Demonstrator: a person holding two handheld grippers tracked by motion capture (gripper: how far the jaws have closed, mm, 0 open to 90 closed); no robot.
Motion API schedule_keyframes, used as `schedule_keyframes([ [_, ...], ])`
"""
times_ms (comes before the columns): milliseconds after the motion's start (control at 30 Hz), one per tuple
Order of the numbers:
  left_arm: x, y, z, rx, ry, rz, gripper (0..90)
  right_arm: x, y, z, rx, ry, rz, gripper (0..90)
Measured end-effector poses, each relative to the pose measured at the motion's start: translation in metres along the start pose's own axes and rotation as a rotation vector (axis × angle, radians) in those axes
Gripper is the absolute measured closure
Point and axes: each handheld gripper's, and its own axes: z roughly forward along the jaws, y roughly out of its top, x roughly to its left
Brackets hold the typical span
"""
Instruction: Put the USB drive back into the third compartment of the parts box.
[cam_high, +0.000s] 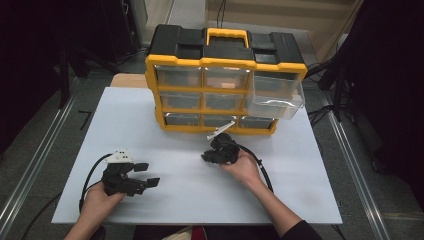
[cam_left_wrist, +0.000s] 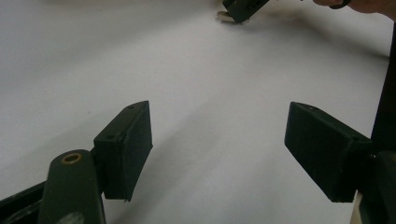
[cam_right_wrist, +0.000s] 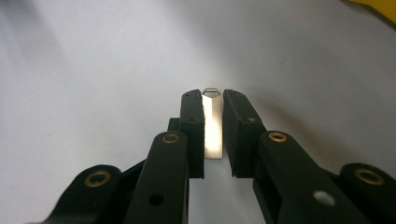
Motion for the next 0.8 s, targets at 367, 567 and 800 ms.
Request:
schedule_keyframes([
  [367, 0.0, 0.0, 0.0, 0.001, -0.001, 0.0, 24.3, 0.007, 0.005, -0.009, 0.014, 0.088, -0.05, 76.8],
  [567, 0.0, 0.0, 0.0, 0.001, -0.001, 0.0, 24.3, 0.011, 0.008, -0.017, 0.022, 0.119, -0.074, 76.7],
  [800, 0.0, 0.0, 0.0, 0.001, 0.0, 0.0, 24.3, 0.015, 0.01, -0.024, 0.053, 0.154, -0.118, 76.7],
])
